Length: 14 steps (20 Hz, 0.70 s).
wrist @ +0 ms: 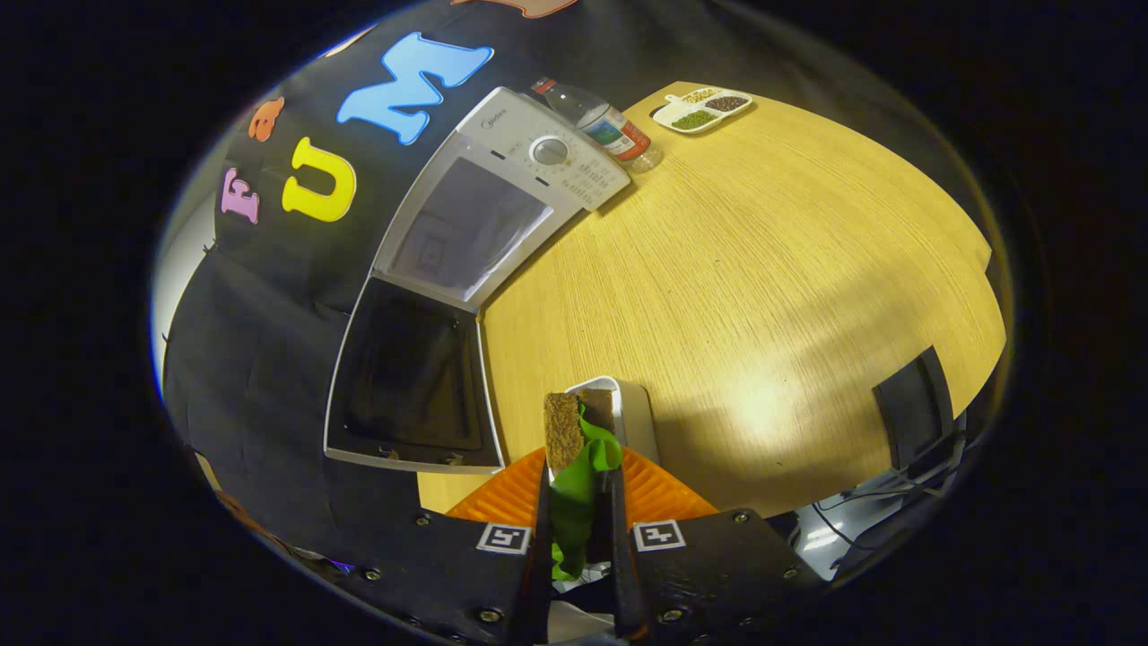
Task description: Open the microwave, put the food inside, and close the microwave door.
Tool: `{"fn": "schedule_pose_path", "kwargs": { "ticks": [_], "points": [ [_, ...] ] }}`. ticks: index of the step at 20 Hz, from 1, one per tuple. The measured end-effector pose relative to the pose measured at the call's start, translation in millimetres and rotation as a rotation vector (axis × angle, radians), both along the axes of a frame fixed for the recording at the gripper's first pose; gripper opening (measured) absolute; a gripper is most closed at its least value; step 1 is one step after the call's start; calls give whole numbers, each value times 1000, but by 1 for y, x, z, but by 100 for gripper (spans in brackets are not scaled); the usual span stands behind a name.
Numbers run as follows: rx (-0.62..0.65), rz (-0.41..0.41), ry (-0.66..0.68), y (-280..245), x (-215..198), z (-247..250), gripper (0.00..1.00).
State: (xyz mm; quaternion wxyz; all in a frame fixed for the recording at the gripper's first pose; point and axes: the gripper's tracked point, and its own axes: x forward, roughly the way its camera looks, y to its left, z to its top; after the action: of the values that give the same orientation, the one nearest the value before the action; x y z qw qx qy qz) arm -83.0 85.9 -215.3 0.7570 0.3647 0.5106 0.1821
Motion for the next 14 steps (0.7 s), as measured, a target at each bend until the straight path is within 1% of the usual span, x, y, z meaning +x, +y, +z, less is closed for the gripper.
{"fn": "schedule_pose_path", "kwargs": {
  "ticks": [7,14],
  "points": [
    [26,-74,-140,11,39,59,27],
    [77,-116,-217,67,81,86,27]
  ]
}}
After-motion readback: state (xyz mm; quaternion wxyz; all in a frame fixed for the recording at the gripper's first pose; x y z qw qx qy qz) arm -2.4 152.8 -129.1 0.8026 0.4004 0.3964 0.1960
